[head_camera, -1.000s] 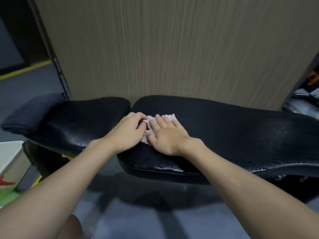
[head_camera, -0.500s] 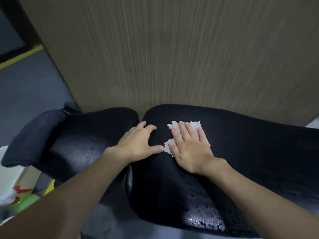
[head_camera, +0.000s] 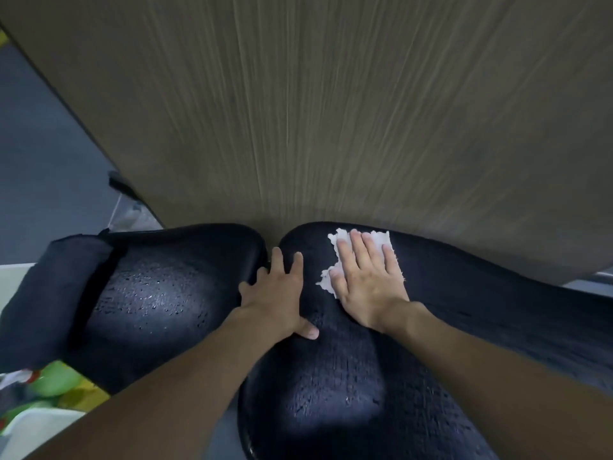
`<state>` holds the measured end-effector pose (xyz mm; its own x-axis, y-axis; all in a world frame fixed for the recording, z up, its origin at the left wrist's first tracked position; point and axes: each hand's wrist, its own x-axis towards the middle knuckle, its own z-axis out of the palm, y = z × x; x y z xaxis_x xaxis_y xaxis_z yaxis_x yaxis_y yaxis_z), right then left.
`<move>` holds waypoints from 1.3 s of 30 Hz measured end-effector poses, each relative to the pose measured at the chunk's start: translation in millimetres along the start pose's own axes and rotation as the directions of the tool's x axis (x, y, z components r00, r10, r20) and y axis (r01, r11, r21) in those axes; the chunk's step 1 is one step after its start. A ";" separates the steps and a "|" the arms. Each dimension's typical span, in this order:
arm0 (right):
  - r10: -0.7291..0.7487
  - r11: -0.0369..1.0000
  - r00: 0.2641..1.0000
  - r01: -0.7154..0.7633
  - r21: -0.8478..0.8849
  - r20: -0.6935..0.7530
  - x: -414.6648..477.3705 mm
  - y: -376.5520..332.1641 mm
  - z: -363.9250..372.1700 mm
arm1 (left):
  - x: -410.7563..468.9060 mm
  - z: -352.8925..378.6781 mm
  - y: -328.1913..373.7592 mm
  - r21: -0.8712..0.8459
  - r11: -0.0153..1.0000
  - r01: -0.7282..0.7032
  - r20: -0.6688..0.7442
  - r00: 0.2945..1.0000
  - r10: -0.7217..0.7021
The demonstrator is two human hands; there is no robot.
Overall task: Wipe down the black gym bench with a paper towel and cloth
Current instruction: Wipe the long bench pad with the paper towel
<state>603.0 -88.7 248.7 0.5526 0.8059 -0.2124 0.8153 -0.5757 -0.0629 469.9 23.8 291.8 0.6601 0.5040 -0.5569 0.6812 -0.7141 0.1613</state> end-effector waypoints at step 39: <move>-0.564 0.806 0.825 0.557 -0.202 0.027 41.3 -77.3 -17.4 | -69.2 36.0 -71.6 -0.322 0.945 -0.057 -0.352 0.934 -0.063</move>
<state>565.8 -8.5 261.7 -0.0082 0.9861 -0.1661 0.9995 0.0131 0.0284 364.1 22.5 289.4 0.6849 0.6867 -0.2436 0.7077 -0.5475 0.4464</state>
